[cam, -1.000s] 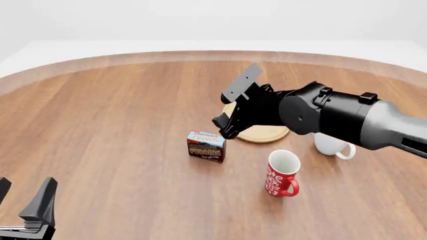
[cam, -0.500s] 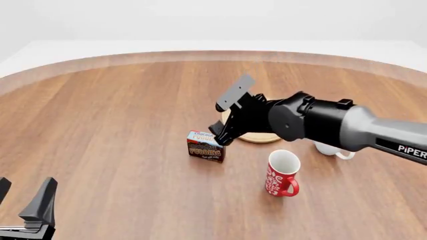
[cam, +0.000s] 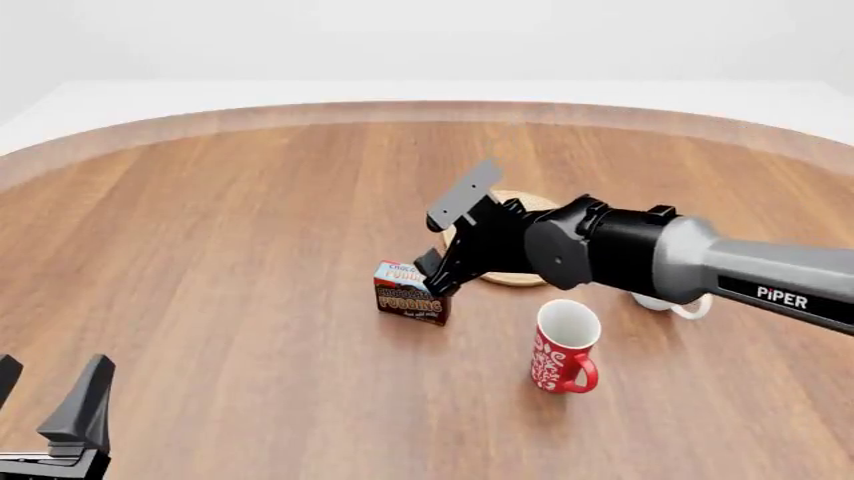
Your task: Put the chocolate pudding to the left of the plate.
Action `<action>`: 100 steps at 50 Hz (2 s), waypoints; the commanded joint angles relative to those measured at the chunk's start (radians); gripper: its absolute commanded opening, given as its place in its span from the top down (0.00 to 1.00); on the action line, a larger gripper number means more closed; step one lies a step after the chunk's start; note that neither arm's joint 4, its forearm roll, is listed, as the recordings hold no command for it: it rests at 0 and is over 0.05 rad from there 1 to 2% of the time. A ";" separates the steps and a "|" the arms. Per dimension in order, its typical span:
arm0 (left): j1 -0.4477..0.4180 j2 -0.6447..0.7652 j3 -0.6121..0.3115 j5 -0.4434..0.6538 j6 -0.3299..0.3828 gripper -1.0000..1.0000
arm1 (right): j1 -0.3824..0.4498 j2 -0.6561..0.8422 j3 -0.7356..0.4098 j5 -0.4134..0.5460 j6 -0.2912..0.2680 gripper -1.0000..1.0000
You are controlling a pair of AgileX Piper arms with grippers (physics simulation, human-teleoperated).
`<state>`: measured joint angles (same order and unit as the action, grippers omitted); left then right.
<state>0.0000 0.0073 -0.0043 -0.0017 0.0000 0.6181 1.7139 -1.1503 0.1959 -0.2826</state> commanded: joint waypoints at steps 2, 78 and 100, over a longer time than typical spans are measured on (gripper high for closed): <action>0.000 0.000 0.000 0.000 0.000 0.00 | -0.007 0.031 -0.020 -0.005 -0.001 0.00; 0.000 0.000 0.000 0.000 0.000 0.00 | -0.010 0.213 -0.006 -0.154 0.056 0.00; 0.000 0.000 0.000 0.000 0.000 0.00 | -0.019 0.232 -0.010 -0.157 0.052 0.00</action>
<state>0.0000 0.0073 -0.0043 -0.0017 0.0000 0.6052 1.9329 -1.1549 0.0407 -0.2277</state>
